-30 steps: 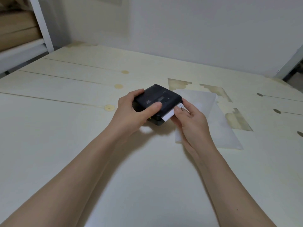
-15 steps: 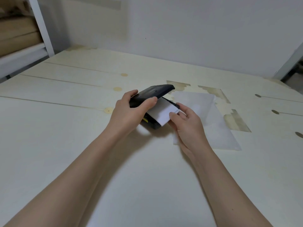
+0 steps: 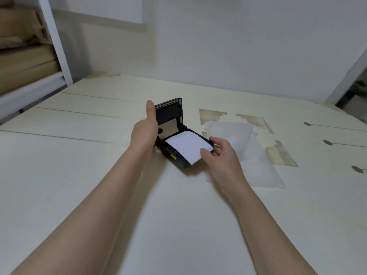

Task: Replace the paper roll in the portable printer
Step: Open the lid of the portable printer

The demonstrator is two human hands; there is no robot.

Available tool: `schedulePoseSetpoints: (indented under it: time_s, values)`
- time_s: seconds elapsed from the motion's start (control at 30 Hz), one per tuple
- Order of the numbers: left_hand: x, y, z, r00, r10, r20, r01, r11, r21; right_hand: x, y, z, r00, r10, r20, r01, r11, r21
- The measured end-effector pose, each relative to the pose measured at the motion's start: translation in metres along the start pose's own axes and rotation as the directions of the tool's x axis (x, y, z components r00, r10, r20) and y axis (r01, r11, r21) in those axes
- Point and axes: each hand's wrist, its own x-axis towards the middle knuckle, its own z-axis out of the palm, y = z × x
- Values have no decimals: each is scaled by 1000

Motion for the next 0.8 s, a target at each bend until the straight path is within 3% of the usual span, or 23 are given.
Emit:
schedulePoseSetpoints:
  time_s: [0.27, 0.43, 0.63, 0.73, 0.8]
  values:
    - [11, -17, 14, 984, 140, -108, -142, 990, -7, -1, -1, -3, 995, -94, 32, 100, 932, -349]
    - [17, -22, 16, 982, 177, -73, -180, 983, -42, -6, 3, 1, 969, -169, 177, 234, 857, -458]
    - [13, -28, 20, 981, 177, -72, -181, 982, -46, -8, 10, -2, 901, -241, 359, 421, 680, -600]
    - [4, -26, 16, 978, 198, -60, -200, 979, -28, -3, 16, 0, 862, -409, 301, 505, 626, -594]
    - [-5, -22, 15, 973, 222, -65, -223, 975, -11, -2, 16, 1, 868, -457, 193, 487, 710, -509]
